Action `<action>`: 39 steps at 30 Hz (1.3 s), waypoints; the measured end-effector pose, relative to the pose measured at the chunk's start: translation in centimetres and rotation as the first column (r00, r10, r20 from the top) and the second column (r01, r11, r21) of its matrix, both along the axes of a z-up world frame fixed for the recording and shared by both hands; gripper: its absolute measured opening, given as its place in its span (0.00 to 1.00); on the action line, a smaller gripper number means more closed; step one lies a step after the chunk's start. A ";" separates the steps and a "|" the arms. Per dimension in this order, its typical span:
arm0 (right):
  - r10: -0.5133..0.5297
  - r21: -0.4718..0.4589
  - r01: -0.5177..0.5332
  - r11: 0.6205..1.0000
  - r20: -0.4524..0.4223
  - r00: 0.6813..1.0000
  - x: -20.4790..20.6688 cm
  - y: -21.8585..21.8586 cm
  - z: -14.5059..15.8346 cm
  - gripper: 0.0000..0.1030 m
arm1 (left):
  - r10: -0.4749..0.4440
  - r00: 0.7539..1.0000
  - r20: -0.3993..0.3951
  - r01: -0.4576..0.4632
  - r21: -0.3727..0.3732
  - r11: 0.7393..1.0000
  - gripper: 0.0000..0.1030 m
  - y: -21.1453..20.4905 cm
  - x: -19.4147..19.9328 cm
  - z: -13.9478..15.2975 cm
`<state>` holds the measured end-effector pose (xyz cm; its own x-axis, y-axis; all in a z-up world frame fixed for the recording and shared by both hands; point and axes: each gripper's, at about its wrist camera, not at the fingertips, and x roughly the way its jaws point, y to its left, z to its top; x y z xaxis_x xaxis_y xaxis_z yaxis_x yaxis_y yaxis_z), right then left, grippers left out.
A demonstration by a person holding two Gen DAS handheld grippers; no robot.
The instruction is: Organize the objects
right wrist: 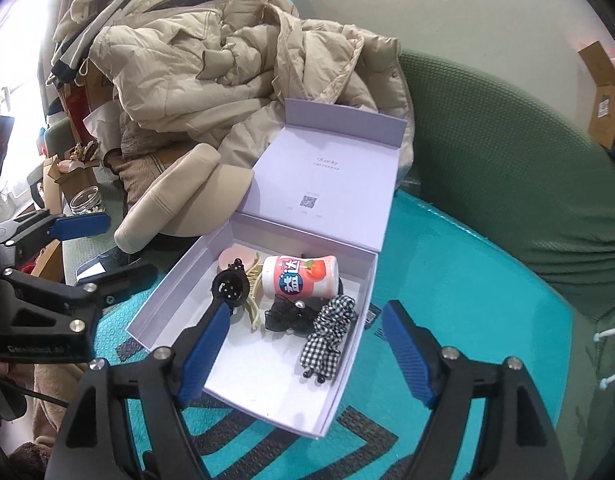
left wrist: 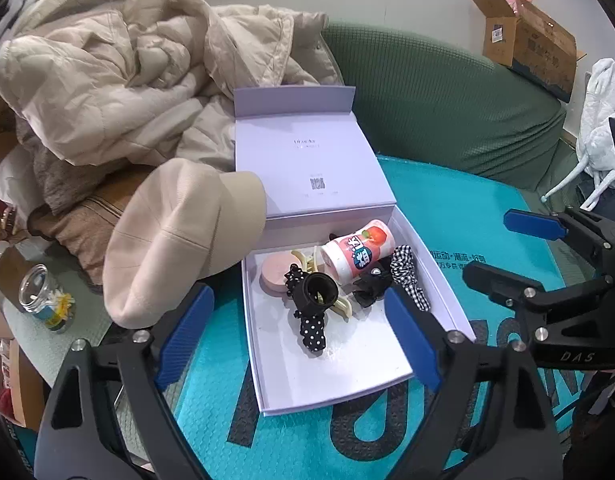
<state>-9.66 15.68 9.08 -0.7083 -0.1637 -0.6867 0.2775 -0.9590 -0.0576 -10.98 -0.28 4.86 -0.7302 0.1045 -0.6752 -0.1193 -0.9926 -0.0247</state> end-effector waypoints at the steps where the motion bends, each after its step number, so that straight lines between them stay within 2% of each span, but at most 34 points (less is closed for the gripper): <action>1: -0.003 -0.003 0.003 1.000 -0.004 1.000 0.3 0.1 0.2 0.79 | 0.001 1.000 -0.006 -0.001 0.001 1.000 0.87 0.0 0.4 0.2; 14: -0.050 -0.014 0.050 0.999 -0.015 0.999 5.0 1.2 0.6 0.80 | 0.013 1.000 -0.003 -0.013 0.008 1.000 0.90 0.3 4.8 0.6; 21: -0.054 -0.010 0.054 0.999 0.005 0.999 7.4 1.6 -0.3 0.80 | 0.016 1.000 0.018 -0.016 0.011 1.000 0.90 0.7 6.7 0.0; 39: -0.040 -0.020 0.041 0.999 0.053 0.998 10.2 2.5 -2.4 0.80 | 0.028 0.999 0.033 -0.028 -0.012 1.000 0.90 2.3 10.6 -1.6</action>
